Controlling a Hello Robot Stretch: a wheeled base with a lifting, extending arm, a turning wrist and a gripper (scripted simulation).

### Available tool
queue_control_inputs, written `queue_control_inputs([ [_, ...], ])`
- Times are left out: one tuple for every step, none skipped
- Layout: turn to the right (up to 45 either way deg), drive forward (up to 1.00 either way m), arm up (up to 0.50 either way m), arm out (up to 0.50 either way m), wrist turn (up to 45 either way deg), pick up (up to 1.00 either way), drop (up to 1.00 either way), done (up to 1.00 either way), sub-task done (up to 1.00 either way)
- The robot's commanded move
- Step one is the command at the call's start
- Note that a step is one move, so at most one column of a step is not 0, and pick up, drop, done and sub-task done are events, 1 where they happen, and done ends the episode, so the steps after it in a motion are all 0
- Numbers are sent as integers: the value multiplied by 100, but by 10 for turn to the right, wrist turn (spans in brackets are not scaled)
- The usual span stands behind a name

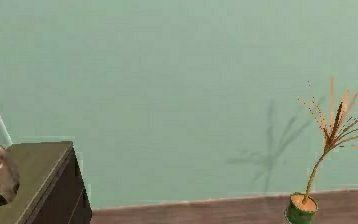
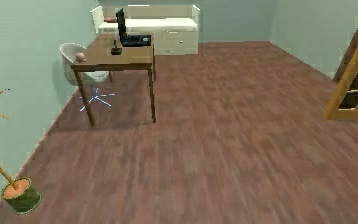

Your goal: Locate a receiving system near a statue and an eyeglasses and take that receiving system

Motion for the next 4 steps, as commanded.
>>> queue_control_inputs([
  [-450,0,0,0,0,0,0,0,0],
  [-450,0,0,0,0,0,0,0,0],
  [-450,0,0,0,0,0,0,0,0],
  [-270,0,0,0,0,0,0,0,0],
])
